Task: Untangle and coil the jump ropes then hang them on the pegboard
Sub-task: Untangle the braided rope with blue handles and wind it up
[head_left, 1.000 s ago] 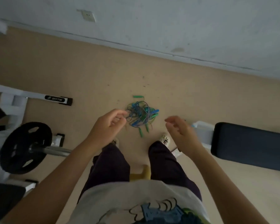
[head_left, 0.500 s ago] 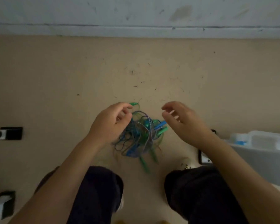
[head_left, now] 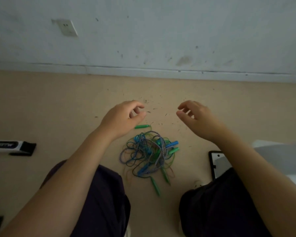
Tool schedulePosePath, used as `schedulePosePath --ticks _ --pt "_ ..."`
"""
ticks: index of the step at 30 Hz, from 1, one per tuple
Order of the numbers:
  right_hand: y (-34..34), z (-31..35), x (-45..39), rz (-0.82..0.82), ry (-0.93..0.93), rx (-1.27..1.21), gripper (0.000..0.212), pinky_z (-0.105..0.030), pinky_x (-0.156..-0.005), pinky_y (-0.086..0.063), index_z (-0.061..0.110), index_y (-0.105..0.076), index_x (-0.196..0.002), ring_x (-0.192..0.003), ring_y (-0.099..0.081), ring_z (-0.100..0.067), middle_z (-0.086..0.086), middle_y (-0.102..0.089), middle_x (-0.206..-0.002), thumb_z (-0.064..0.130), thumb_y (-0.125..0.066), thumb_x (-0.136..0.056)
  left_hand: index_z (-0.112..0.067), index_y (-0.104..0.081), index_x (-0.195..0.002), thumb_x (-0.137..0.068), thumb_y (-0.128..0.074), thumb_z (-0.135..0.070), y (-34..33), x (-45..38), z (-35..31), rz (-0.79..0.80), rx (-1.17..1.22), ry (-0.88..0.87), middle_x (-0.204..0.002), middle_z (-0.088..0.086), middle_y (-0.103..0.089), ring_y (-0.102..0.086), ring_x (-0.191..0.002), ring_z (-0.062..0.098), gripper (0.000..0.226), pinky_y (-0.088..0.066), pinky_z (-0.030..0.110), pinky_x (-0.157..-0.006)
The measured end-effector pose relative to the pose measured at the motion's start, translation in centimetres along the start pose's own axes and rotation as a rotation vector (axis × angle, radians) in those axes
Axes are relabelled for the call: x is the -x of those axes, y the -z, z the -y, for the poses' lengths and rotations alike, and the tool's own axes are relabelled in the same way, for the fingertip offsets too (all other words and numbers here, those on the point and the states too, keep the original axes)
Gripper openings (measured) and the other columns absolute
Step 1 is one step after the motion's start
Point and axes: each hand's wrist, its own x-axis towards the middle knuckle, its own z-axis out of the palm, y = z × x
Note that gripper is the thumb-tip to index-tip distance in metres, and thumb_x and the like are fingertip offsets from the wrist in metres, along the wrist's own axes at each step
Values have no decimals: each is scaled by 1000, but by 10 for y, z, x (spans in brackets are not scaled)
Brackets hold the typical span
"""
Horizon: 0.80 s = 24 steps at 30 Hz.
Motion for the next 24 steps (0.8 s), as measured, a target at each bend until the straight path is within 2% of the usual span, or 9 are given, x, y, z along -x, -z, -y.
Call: schedulePosePath --ticks 2,4,9,12,16,18,22,24 --pt "-2 1 15 -32 -11 -9 36 -27 -76 -45 16 -60 -118 -88 -56 -12 2 -57 -106 43 -47 -98 -27 -63 -125 -100 -54 -42 -5 17 -3 -11 0 23 -99 -22 -58 -59 -85 -2 31 -50 21 -68" --pt "-8 -1 28 -45 -23 -11 36 -31 -77 -47 17 -61 -113 -86 -54 -12 3 -57 -103 45 -46 -96 -26 -64 -124 -100 -53 -43 -13 32 -2 -3 4 66 -98 -23 -57 -57 -86 -3 31 -44 18 -65" --pt "-46 -29 34 27 -120 6 31 -21 -64 -38 22 -58 -104 -79 -48 -1 5 -55 -98 49 -45 -97 -26 -65 -120 -98 -51 -47 -28 33 9 34 -30 138 -96 -22 -56 -54 -85 -6 33 -42 21 -63" --pt "-84 -52 15 88 -239 -29 34 -24 -65 -39 17 -59 -109 -80 -51 -8 -1 -58 -101 47 -46 -99 -26 -64 -117 -98 -51 -49 -54 8 29 92 -75 207 -99 -16 -61 -57 -83 0 33 -47 24 -63" --pt "-150 -98 -18 174 -387 -78 41 -27 -62 -43 16 -57 -116 -79 -55 -12 -2 -60 -99 51 -48 -97 -26 -60 -123 -95 -55 -54 -123 -29 81 209 -43 319 -108 -10 -63 -60 -90 7 40 -54 30 -73" --pt "-183 -125 -34 192 -453 -108 48 -26 -61 -41 16 -55 -119 -80 -55 -12 -4 -61 -103 56 -52 -94 -27 -57 -130 -90 -61 -59 -163 -45 112 234 -7 369 -125 -6 -60 -60 -106 13 52 -53 33 -83" --pt "-248 -176 -63 276 -593 -142 69 -35 -82 -50 15 -50 -130 -103 -57 -23 -9 -56 -123 61 -66 -83 -26 -44 -146 -78 -70 -69 -233 -77 166 297 -49 405 -149 0 -45 -43 -136 23 85 -41 42 -109" --pt "-275 -194 -75 330 -643 -167 74 -35 -81 -50 16 -49 -130 -103 -55 -22 -8 -53 -126 65 -69 -78 -28 -36 -152 -72 -71 -75 -260 -87 190 369 -71 450 -156 -1 -38 -37 -142 24 99 -38 45 -113"
